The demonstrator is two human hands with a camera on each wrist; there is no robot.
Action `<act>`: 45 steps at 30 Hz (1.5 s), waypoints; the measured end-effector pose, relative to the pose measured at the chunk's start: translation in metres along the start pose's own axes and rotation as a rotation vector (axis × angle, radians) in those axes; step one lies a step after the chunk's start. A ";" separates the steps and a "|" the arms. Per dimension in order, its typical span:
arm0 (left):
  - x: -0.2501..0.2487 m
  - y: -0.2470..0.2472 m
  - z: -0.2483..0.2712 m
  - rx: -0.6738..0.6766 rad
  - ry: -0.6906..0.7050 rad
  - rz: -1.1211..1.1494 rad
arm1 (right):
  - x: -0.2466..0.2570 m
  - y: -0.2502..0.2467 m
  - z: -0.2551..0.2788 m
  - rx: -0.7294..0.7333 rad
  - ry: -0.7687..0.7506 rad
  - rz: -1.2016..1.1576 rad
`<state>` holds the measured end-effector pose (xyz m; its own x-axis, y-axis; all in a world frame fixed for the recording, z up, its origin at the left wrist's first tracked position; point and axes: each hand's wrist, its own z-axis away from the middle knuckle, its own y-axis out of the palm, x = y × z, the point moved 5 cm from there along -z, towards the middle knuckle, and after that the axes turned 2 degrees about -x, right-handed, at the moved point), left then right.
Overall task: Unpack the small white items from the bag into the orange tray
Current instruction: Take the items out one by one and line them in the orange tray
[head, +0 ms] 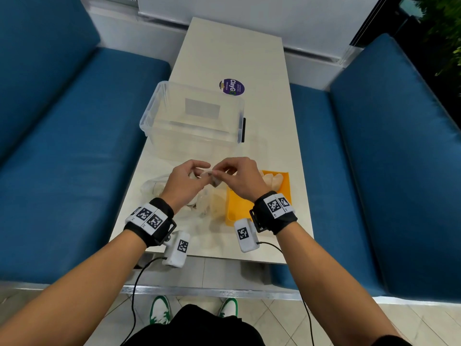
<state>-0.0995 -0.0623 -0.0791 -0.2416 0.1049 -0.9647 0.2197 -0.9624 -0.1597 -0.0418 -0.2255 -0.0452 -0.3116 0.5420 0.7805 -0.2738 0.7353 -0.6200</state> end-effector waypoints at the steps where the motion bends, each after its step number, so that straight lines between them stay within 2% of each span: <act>1: -0.001 0.000 0.000 -0.019 0.008 0.003 | -0.002 0.000 -0.001 -0.026 0.021 -0.037; 4: 0.000 -0.001 0.001 -0.036 -0.006 0.048 | -0.008 0.000 0.000 -0.051 0.128 -0.220; 6: 0.001 -0.002 0.000 -0.043 0.002 0.055 | -0.010 0.000 0.001 -0.032 0.157 -0.240; 11: -0.004 -0.004 0.000 -0.056 0.094 -0.050 | 0.000 -0.002 -0.001 -0.021 0.079 -0.125; 15: -0.003 -0.004 0.001 -0.040 0.097 -0.116 | 0.005 -0.003 -0.005 -0.095 -0.022 -0.071; 19: -0.001 0.002 0.003 0.055 0.091 -0.102 | 0.003 -0.002 -0.008 -0.091 -0.003 -0.138; 24: 0.003 -0.001 -0.001 0.009 0.095 -0.165 | 0.005 -0.004 -0.007 -0.088 -0.008 -0.142; 28: 0.002 0.000 0.001 0.034 0.119 -0.190 | 0.006 -0.004 -0.008 -0.010 -0.023 -0.035; 35: 0.005 0.000 0.001 0.038 0.098 -0.227 | 0.010 -0.008 -0.007 -0.021 -0.064 -0.049; 45: 0.012 0.002 0.001 0.061 0.048 -0.253 | -0.001 -0.021 -0.006 -0.044 -0.037 -0.015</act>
<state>-0.1031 -0.0634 -0.0903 -0.2358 0.3543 -0.9049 0.1004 -0.9173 -0.3853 -0.0300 -0.2388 -0.0324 -0.3415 0.5155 0.7859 -0.2389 0.7611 -0.6031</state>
